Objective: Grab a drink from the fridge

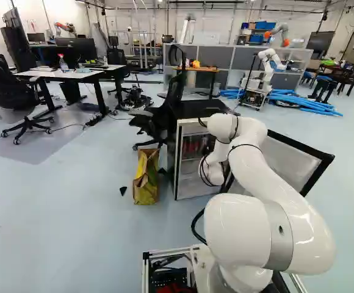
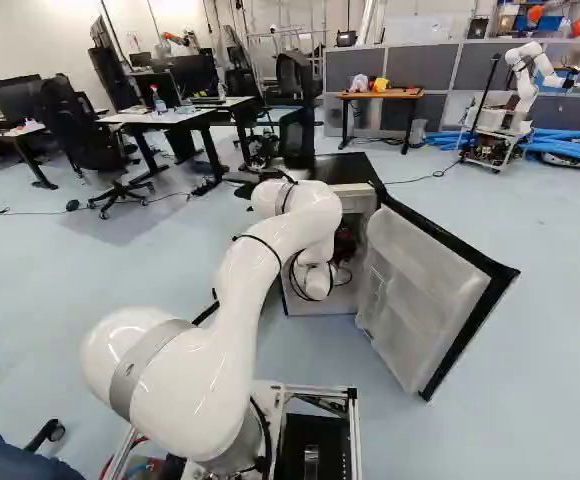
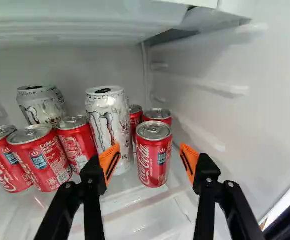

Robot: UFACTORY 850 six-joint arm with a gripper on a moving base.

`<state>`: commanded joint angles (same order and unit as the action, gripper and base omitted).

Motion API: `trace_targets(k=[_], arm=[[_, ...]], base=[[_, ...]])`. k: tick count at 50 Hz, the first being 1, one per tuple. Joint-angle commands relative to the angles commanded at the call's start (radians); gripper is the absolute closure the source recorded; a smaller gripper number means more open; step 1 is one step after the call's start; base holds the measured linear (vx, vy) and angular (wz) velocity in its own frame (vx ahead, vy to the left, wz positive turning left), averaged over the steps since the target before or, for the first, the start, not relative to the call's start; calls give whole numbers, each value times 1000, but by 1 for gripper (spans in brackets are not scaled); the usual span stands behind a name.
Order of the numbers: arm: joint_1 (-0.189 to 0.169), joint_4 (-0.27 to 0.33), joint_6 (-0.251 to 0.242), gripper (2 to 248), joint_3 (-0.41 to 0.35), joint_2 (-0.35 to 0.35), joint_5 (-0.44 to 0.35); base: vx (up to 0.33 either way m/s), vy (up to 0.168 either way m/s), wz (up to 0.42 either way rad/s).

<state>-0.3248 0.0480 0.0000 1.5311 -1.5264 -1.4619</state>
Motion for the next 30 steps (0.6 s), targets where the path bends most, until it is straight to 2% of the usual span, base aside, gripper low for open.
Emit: trace_targets(k=[9, 29, 30], arm=[[2, 0, 0, 72, 26, -14, 0], [2, 0, 0, 72, 26, -14, 0], [2, 0, 0, 102, 26, -14, 0]], base=[[0, 0, 0], [0, 0, 0], [0, 0, 0]])
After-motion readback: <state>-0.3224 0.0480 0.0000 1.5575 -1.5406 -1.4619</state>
